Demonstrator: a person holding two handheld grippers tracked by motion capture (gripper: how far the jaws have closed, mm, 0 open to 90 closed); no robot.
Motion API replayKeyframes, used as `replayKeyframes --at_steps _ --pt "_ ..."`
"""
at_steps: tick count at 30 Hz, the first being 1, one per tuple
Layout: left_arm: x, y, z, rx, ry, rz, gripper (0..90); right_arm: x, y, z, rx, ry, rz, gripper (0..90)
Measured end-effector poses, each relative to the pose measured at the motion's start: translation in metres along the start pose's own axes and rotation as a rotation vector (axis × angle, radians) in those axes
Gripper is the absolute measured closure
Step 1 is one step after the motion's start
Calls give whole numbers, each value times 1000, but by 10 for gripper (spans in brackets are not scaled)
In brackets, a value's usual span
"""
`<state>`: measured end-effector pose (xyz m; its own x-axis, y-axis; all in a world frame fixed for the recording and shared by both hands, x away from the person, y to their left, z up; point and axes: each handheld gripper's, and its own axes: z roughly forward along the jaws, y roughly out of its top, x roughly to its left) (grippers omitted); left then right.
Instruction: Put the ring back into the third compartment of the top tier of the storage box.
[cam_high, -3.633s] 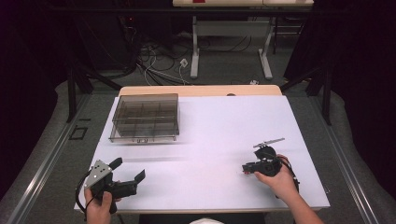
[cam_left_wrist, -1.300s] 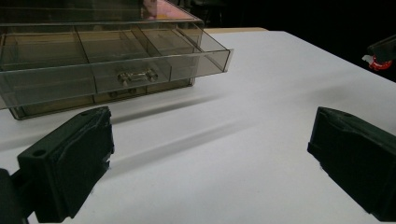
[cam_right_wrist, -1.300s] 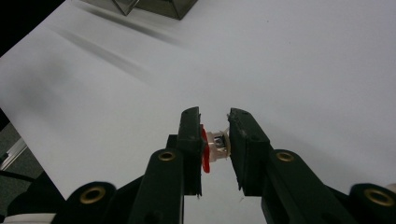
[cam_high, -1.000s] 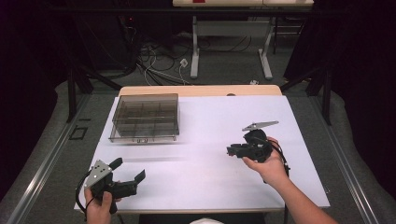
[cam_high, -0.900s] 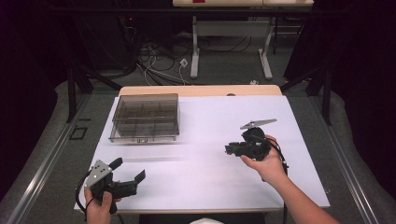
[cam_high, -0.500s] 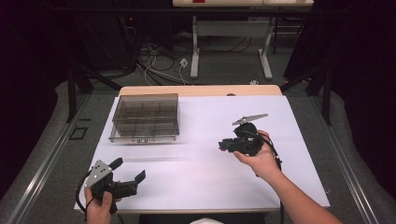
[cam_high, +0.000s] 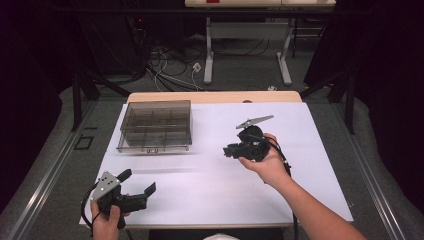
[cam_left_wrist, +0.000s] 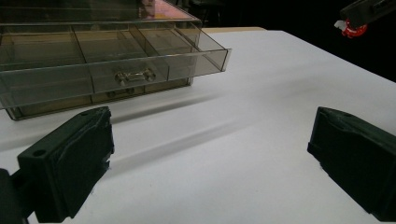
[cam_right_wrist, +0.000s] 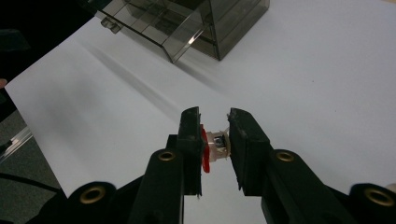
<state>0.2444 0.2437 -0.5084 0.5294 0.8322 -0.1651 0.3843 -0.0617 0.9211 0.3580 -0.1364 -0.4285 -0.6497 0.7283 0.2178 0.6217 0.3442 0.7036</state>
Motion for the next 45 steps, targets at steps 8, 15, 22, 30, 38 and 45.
replayKeyframes --at_steps 8,15,22,30,38,45 --pt "0 0 0 -1 0 0 2 8 13 7 6 8 -12 747" --pt "0 0 0 -1 -2 1 2 18 28 12 -1 21 -18 747" --pt "0 0 0 -1 -4 -1 2 25 38 17 5 24 -27 747" --pt "0 0 -1 -2 -7 -1 2 32 48 24 12 26 -41 747" --pt "0 0 -1 -3 -8 -2 2 36 57 32 16 20 -40 747" --pt "0 0 -1 -5 -10 -2 2 40 63 38 22 17 -44 747"
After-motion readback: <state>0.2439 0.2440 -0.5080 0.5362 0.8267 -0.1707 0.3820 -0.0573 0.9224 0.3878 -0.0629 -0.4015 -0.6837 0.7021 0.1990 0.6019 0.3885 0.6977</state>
